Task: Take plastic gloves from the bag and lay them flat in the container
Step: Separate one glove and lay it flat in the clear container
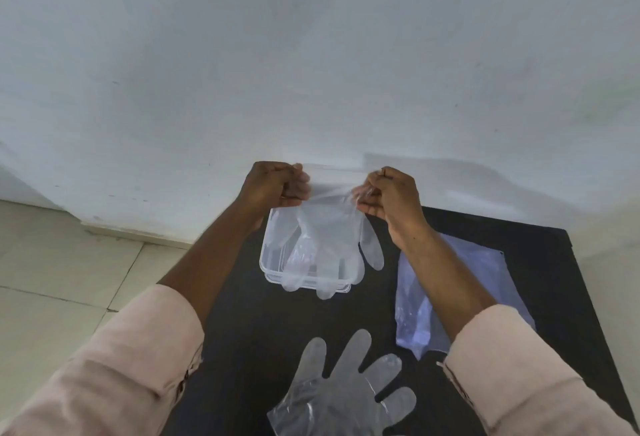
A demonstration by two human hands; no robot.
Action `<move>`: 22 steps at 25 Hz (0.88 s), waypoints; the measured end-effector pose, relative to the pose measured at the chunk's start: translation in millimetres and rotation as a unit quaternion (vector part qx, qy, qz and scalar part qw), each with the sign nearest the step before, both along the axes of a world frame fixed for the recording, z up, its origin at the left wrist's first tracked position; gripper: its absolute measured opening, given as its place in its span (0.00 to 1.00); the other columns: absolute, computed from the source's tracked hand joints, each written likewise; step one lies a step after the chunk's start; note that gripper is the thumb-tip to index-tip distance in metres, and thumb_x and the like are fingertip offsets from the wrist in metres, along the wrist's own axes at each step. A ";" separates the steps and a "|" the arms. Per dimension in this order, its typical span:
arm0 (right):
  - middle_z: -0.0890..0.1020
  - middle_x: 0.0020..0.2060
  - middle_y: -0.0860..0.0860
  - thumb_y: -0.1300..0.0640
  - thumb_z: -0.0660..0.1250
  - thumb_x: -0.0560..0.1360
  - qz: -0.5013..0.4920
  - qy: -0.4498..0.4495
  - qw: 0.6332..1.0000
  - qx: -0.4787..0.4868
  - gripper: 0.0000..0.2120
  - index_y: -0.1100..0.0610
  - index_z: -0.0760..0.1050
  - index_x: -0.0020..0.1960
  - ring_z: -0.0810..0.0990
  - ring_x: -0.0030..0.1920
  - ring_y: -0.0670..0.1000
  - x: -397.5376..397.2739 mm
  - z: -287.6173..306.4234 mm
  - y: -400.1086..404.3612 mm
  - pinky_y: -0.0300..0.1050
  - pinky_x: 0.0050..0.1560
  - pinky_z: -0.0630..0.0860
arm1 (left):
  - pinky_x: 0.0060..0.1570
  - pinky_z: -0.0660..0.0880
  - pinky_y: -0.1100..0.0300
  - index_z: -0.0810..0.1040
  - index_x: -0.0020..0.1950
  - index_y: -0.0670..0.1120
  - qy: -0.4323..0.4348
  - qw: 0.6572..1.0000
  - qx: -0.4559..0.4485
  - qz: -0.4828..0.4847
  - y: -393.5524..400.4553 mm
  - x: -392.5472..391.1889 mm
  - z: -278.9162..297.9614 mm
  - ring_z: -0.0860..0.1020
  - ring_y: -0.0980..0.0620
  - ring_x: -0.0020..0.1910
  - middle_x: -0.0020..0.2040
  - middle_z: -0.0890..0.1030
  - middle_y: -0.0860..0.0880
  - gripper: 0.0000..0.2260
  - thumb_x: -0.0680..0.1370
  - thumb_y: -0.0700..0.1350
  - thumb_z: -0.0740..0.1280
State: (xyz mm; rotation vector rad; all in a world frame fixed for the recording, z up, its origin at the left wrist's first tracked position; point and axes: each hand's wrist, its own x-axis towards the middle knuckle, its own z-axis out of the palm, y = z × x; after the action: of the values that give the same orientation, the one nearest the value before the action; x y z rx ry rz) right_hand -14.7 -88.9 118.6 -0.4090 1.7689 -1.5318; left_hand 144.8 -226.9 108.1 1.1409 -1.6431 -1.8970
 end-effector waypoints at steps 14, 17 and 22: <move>0.82 0.41 0.55 0.63 0.61 0.77 -0.108 0.319 0.921 -0.195 0.06 0.59 0.76 0.44 0.82 0.44 0.55 21.3 -26.7 -43.5 0.50 0.46 0.76 | 0.50 0.75 0.57 0.83 0.46 0.43 0.122 0.937 -0.326 0.008 -43.8 0.2 -23.9 0.79 0.52 0.51 0.48 0.82 0.44 0.10 0.79 0.45 0.65; 0.78 0.54 0.51 0.55 0.64 0.75 -0.059 0.362 0.930 -0.009 0.09 0.60 0.79 0.47 0.76 0.56 0.51 34.6 -105.5 -19.5 0.49 0.58 0.72 | 0.63 0.69 0.46 0.86 0.45 0.49 -0.071 0.906 -0.412 -0.064 -38.3 28.5 -112.9 0.71 0.47 0.66 0.66 0.76 0.47 0.15 0.77 0.56 0.64; 0.71 0.67 0.58 0.55 0.67 0.75 -0.003 0.401 0.890 0.217 0.04 0.54 0.79 0.43 0.68 0.68 0.58 46.2 -156.3 0.0 0.53 0.65 0.63 | 0.71 0.56 0.35 0.86 0.46 0.55 -0.225 0.877 -0.406 -0.128 -29.2 40.5 -151.6 0.55 0.40 0.78 0.78 0.62 0.44 0.18 0.76 0.62 0.60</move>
State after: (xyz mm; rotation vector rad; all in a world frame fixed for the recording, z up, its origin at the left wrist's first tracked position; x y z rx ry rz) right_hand 31.5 -88.8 -37.7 -0.8889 2.6631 -0.9527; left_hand 185.3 -256.2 -43.5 1.0422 -2.5855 -0.8440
